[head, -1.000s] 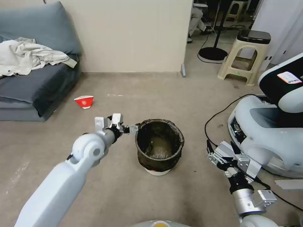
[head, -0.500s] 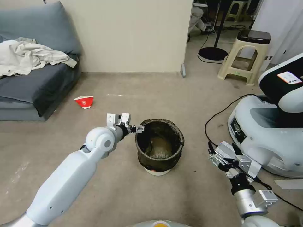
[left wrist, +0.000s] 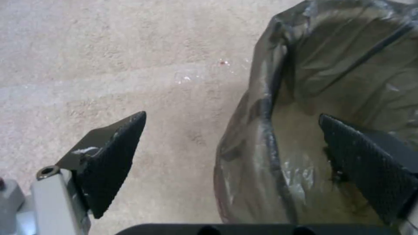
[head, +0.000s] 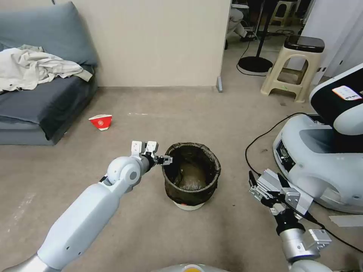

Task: Pick up the trash can from the floor.

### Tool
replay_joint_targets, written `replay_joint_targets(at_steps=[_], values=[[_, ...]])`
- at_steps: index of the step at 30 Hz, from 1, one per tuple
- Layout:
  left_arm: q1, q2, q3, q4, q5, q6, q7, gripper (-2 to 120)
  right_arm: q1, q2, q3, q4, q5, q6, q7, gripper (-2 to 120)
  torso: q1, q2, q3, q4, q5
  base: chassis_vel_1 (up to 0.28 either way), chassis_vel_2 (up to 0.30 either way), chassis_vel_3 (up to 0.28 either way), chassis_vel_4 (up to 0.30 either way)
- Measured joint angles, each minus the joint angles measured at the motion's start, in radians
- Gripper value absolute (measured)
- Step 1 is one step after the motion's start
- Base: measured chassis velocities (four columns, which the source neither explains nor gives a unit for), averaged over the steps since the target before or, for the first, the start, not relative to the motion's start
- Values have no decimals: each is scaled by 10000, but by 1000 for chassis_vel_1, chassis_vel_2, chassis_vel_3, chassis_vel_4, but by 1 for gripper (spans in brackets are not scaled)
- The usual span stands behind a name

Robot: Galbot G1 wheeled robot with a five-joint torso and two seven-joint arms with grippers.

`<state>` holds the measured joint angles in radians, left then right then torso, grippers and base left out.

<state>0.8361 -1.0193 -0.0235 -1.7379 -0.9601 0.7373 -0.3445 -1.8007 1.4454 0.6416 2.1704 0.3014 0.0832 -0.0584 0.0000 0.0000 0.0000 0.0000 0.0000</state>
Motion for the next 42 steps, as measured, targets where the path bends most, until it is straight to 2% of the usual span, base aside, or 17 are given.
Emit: replay_joint_targets(at_steps=[20,29,33,35,37,40,41,42], values=[[-64,33,370,408,154,-18,3,99,-28,26,-5,-59,-52,128,-23,100,0,0,0,-1,-1,0,0,0,0],[-148,-102,581,601,136,-18,-65,94,51,18,0,-176,-46,145,-13,100,0,0,0,-1,0,0,0,0,0],[-185,-107,664,654,118,-18,-95,82,85,18,0,-217,-38,145,-6,100,1,0,0,0,0,0,0,0,0],[-220,-111,718,677,111,-19,-99,71,101,24,0,-242,-32,145,-2,100,0,0,0,0,1,0,0,0,0],[-233,-114,731,684,109,-18,-99,69,106,26,0,-248,-32,146,-2,100,0,0,0,0,0,0,0,0,0],[-295,-122,774,728,89,-19,-101,54,124,32,0,-271,-27,146,0,100,0,0,0,-1,0,0,0,0,0],[-295,-122,774,728,89,-19,-101,54,124,32,0,-271,-27,146,0,100,0,0,0,-1,0,0,0,0,0],[-307,-122,789,740,83,-19,-101,49,128,32,0,-275,-25,145,0,100,0,0,0,-1,0,0,0,0,0]])
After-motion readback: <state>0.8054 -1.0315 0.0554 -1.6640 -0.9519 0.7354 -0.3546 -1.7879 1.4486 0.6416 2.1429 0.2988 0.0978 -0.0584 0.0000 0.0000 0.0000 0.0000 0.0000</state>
